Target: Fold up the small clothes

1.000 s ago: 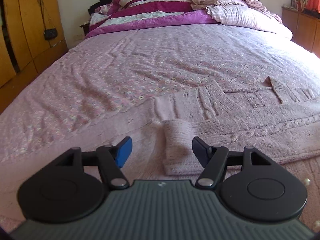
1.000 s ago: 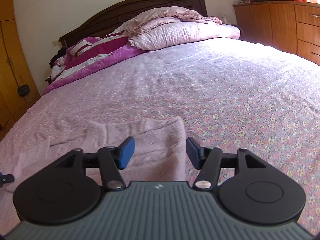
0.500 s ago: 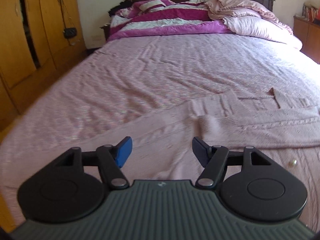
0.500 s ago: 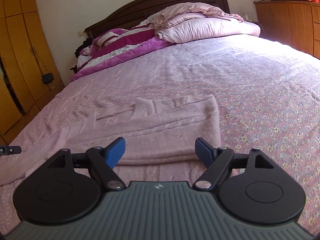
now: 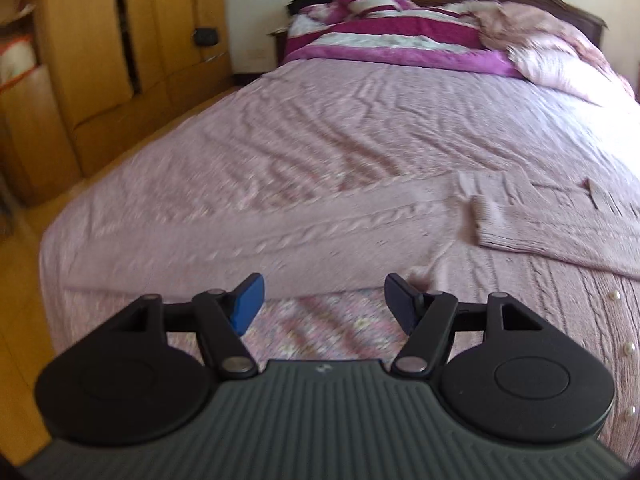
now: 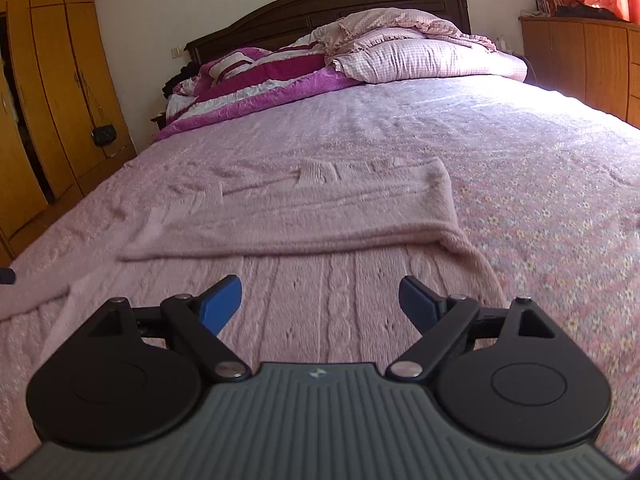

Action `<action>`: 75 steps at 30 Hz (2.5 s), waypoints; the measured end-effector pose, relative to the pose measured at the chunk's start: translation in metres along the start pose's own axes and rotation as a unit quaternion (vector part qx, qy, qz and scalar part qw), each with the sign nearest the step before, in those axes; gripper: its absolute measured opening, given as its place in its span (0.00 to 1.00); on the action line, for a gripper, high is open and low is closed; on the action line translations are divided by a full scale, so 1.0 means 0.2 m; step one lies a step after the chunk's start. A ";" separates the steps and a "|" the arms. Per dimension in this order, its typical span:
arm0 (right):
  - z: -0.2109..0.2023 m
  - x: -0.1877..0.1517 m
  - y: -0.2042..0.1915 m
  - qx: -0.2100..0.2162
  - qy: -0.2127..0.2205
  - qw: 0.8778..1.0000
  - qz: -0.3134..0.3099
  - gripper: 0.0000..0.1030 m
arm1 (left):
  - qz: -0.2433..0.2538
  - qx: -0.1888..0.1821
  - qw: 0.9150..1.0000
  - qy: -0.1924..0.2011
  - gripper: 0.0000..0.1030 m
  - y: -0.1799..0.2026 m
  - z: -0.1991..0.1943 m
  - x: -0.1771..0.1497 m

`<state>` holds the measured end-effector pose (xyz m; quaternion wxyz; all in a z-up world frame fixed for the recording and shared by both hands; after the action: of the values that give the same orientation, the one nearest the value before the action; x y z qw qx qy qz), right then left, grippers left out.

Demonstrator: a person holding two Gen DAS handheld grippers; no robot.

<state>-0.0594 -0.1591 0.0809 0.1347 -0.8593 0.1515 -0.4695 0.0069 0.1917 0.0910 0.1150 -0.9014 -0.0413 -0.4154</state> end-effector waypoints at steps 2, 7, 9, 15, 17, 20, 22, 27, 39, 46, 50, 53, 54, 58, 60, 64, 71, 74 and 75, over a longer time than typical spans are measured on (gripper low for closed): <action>0.01 -0.05 0.02 -0.002 -0.005 1.000 0.004 0.88 | -0.021 0.006 1.000 0.005 0.66 -0.05 0.02 -0.04; 0.05 -0.13 0.06 -0.005 -0.015 1.000 0.017 0.92 | -0.075 0.008 0.997 0.003 0.66 -0.16 0.14 -0.08; 0.07 -0.14 0.08 -0.011 -0.018 1.000 0.022 0.93 | -0.110 0.001 0.994 0.002 0.66 -0.21 0.19 -0.10; 0.13 -0.20 0.09 -0.019 -0.015 1.000 0.014 0.97 | -0.210 -0.004 0.978 -0.018 0.66 -0.35 0.33 -0.16; 0.13 -0.22 0.08 -0.020 -0.003 1.000 0.010 0.98 | -0.227 0.018 0.974 -0.024 0.66 -0.39 0.37 -0.18; 0.13 -0.27 0.07 -0.024 0.012 1.000 -0.010 0.99 | -0.254 0.040 0.966 -0.017 0.66 -0.48 0.42 -0.20; 0.14 -0.28 0.06 -0.028 0.015 0.999 -0.025 1.00 | -0.272 0.037 0.962 -0.010 0.66 -0.53 0.45 -0.22; 0.17 -0.29 0.06 -0.032 0.021 0.999 -0.023 1.00 | -0.268 0.035 0.963 0.007 0.66 -0.60 0.53 -0.19; 0.22 -0.31 0.04 -0.051 0.021 0.998 -0.043 1.00 | -0.313 0.009 0.948 0.048 0.65 -0.71 0.58 -0.21; 0.22 -0.29 0.04 -0.052 0.006 0.998 -0.040 1.00 | -0.300 0.002 0.953 0.039 0.10 -0.73 0.58 -0.19; 0.22 -0.28 0.04 -0.049 0.001 0.998 -0.041 1.00 | -0.271 -0.009 0.961 0.064 0.08 -0.72 0.52 -0.16; 0.22 -0.27 0.04 -0.048 -0.005 0.998 -0.041 1.00 | -0.255 -0.025 0.963 0.083 0.08 -0.69 0.44 -0.12; 0.21 -0.26 0.04 -0.046 -0.007 0.998 -0.039 1.00 | -0.251 -0.030 0.963 0.089 0.08 -0.68 0.42 -0.11; 0.19 -0.23 0.06 -0.035 -0.013 0.999 -0.024 1.00 | -0.225 -0.058 0.965 0.121 0.08 -0.60 0.32 -0.01; 0.18 -0.22 0.07 -0.030 -0.014 0.999 -0.008 1.00 | -0.211 -0.077 0.965 0.134 0.08 -0.53 0.28 0.05; 0.15 -0.20 0.09 -0.014 -0.011 0.999 0.029 1.00 | -0.191 -0.107 0.963 0.156 0.08 -0.38 0.21 0.14; 0.10 -0.18 0.12 0.017 -0.012 0.997 0.071 1.00 | -0.175 -0.157 0.960 0.152 0.08 -0.10 0.16 0.27; 0.09 -0.18 0.12 0.026 -0.010 0.997 0.069 1.00 | -0.164 -0.191 0.955 0.155 0.07 0.02 0.13 0.29; 0.09 -0.18 0.11 0.030 -0.009 0.997 0.069 1.00 | -0.159 -0.202 0.954 0.155 0.07 0.06 0.12 0.29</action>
<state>-0.0663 -0.1643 0.0352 0.1936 -0.8465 0.1947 -0.4560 0.0644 0.1836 0.1186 -0.1324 -0.8119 -0.0808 -0.5628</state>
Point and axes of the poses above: each gripper's, at about its wrist camera, not at the fingertips, and z roughly the way its jaws point, y to its right, x to its top, the point moved 2 cm from there along z, roughly the way its jaws point, and after that the axes turned 11 degrees about z, right-handed, at the moved point
